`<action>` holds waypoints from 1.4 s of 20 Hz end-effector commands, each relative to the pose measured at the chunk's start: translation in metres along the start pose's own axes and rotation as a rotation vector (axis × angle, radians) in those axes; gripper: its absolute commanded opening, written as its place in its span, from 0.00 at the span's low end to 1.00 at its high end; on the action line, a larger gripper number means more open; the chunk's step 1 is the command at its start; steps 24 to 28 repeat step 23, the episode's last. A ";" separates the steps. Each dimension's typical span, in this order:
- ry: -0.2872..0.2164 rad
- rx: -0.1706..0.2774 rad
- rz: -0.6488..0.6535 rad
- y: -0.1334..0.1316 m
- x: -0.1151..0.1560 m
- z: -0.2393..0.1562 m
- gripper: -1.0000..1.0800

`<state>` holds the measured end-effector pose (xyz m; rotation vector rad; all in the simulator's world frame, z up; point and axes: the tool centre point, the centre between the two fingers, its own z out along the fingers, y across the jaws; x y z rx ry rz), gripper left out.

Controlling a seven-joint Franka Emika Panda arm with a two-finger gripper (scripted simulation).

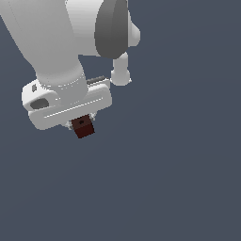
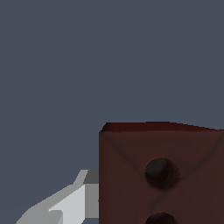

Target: Pick up the object and move it to a goal position.

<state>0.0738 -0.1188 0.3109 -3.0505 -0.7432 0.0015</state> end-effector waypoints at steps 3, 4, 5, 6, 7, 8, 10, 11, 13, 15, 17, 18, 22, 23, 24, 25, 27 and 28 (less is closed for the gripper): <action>0.001 -0.001 -0.001 0.023 -0.009 -0.035 0.00; 0.001 -0.001 -0.001 0.027 -0.010 -0.041 0.00; 0.001 -0.002 0.000 0.031 -0.012 -0.047 0.00; 0.001 -0.002 0.000 0.035 -0.013 -0.052 0.00; 0.001 -0.002 0.000 0.038 -0.014 -0.056 0.00; 0.001 -0.002 0.000 0.041 -0.015 -0.060 0.00; 0.001 -0.002 0.000 0.046 -0.016 -0.067 0.00; 0.001 -0.002 0.000 0.048 -0.017 -0.070 0.00; 0.001 -0.002 0.000 0.051 -0.018 -0.075 0.00; 0.000 -0.002 0.000 0.054 -0.019 -0.078 0.00; 0.000 -0.002 0.000 0.056 -0.019 -0.081 0.00; 0.000 -0.002 0.000 0.057 -0.019 -0.082 0.00; 0.000 -0.002 0.000 0.058 -0.019 -0.084 0.00; 0.000 -0.002 0.000 0.058 -0.019 -0.084 0.00; 0.000 -0.002 0.000 0.058 -0.019 -0.084 0.00; 0.000 -0.002 0.000 0.058 -0.019 -0.084 0.00; 0.000 -0.002 0.000 0.058 -0.019 -0.084 0.00; 0.000 -0.002 0.000 0.058 -0.019 -0.084 0.00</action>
